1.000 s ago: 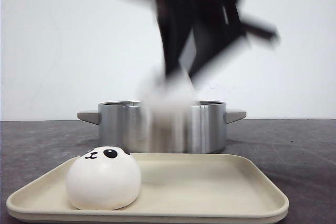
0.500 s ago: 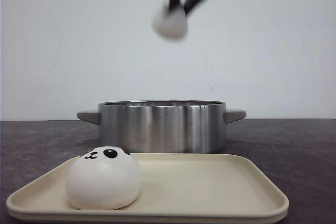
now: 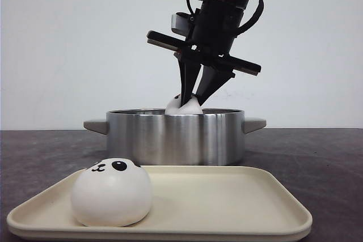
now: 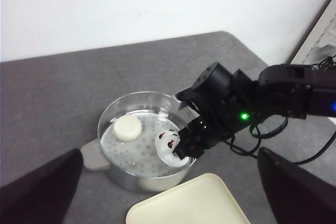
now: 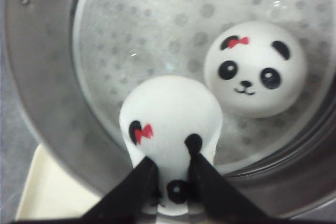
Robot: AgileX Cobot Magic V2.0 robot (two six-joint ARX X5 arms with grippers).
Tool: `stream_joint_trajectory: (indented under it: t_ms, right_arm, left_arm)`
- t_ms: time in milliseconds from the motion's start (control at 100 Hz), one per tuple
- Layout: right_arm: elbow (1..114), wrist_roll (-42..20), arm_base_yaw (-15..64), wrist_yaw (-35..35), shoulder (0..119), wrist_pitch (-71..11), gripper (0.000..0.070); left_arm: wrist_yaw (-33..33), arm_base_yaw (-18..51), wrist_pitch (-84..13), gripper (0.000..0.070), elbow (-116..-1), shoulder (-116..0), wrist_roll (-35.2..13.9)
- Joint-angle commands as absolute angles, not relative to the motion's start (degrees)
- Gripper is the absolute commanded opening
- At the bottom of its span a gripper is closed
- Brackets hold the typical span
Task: Steam buns
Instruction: 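Lift the bun with the right gripper and release it into the pot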
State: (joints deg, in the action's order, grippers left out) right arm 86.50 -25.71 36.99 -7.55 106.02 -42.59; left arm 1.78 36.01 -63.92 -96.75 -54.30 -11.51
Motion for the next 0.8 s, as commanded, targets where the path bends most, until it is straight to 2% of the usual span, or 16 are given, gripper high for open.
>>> stream_joint_trajectory:
  t_ms: [0, 70, 120, 160, 370, 490, 520, 540, 570, 640, 670, 790]
  right_arm:
    - [87.4, -25.0, 37.2, -7.7, 107.2, -42.1, 0.0152]
    - [87.4, -24.8, 37.3, -7.6, 107.2, -42.0, 0.0364]
    - [87.4, -24.8, 37.3, -7.6, 107.2, -42.0, 0.0457]
    - [87.4, -24.8, 37.3, -7.6, 107.2, -42.2, 0.0504]
    - [88.2, -24.6, 36.9, -7.6, 107.1, -43.0, 0.0517]
    - [92.7, -23.0, 36.6, -7.6, 107.0, -47.9, 0.0514]
    - [94.7, -22.1, 36.6, -7.5, 107.0, -50.0, 0.0498]
    - [96.1, -21.5, 36.6, -7.4, 106.8, -51.5, 0.0462]
    - [98.0, -20.4, 36.6, -7.1, 106.3, -53.5, 0.0367]
    - [102.5, -17.9, 36.9, -6.2, 104.5, -57.1, 0.0086]
    - [104.2, -17.0, 37.4, -5.6, 103.5, -58.0, 0.0000]
    - [108.8, -14.9, 40.2, -2.1, 97.0, -59.0, 0.0000]
  left_arm:
    - [2.5, 36.4, -64.0, 0.0673, -98.0, -54.7, -11.0]
    - [3.6, 36.4, -64.4, 0.0673, -98.0, -54.7, -11.0]
    - [4.5, 36.4, -64.8, 0.0673, -98.0, -54.7, -11.0]
    - [5.0, 36.4, -64.9, 0.0673, -98.0, -54.7, -11.0]
    - [5.1, 36.4, -65.4, 0.0673, -97.9, -55.1, -11.2]
    - [5.1, 36.4, -66.8, 0.0673, -97.8, -55.5, -11.3]
    - [5.1, 36.4, -67.3, 0.0673, -97.7, -55.8, -11.5]
    - [5.1, 36.4, -67.7, 0.0673, -97.7, -55.9, -11.7]
    - [5.1, 36.4, -68.2, 0.0673, -97.5, -56.1, -12.1]
    - [5.1, 36.4, -69.1, 0.0673, -96.7, -56.5, -13.5]
    - [4.9, 36.4, -69.4, 0.0673, -96.2, -56.6, -14.0]
    - [3.7, 36.4, -69.7, 0.0673, -91.8, -56.8, -15.8]
